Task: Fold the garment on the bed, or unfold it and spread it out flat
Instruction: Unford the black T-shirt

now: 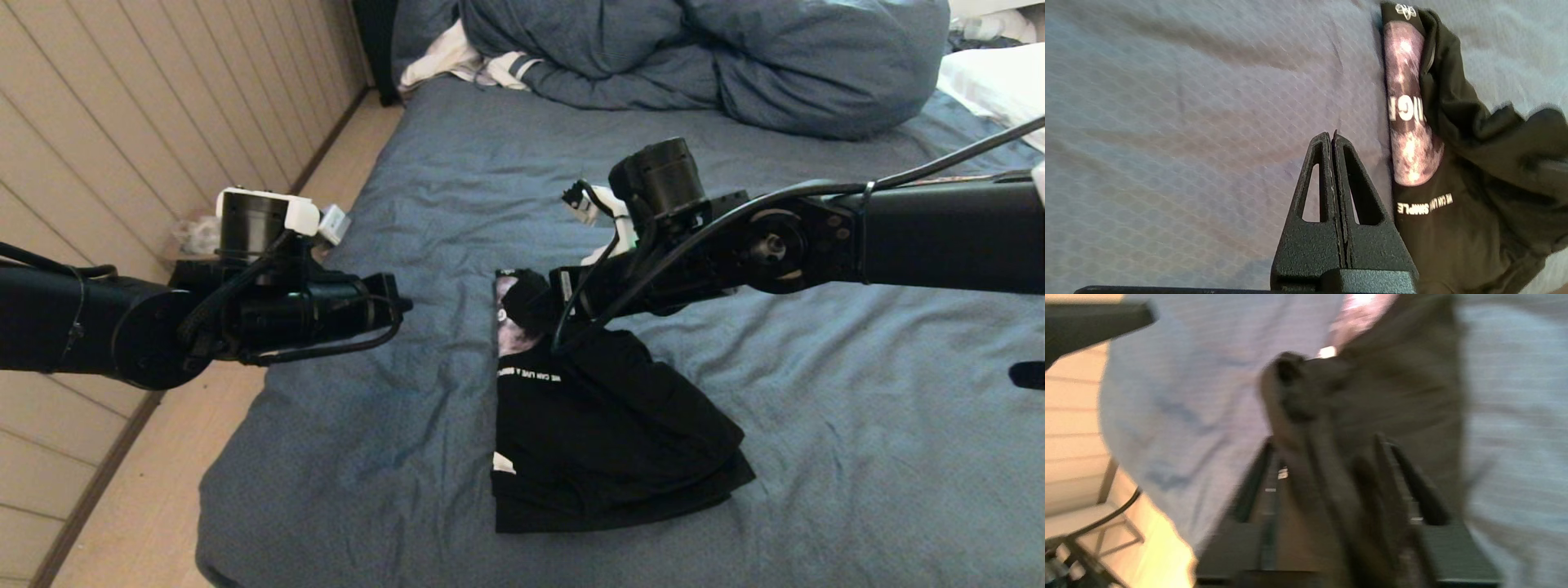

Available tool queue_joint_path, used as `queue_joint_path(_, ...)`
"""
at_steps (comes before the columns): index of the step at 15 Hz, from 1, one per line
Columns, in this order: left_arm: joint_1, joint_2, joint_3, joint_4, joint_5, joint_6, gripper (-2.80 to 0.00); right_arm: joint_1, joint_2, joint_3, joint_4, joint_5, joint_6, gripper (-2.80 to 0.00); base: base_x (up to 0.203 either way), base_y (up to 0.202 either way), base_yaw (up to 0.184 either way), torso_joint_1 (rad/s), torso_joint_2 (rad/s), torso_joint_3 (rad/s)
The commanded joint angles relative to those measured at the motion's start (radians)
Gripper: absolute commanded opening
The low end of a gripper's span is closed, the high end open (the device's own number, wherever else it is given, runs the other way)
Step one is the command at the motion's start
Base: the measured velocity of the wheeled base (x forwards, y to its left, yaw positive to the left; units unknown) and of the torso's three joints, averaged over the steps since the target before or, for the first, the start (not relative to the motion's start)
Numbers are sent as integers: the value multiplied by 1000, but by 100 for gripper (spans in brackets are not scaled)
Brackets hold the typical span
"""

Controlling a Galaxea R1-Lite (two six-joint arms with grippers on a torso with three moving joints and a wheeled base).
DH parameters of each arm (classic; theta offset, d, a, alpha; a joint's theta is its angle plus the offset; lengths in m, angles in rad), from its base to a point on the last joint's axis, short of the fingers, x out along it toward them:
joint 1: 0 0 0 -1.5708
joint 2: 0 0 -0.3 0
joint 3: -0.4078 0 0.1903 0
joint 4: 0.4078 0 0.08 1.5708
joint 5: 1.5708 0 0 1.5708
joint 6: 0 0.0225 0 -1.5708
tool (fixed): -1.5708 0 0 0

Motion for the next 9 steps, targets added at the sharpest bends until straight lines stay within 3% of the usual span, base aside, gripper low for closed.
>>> queue_joint_path(1,1,-2,1,-2,-1,-4,-280,-35,-5,3,2,-1,-3,0,0,0,0,0,0,0)
queue_joint_path(9,1,-7,7,-2,-1,-4,-280,-75,-156,45,2,-4,-1,0,0,0,0,0,0,0)
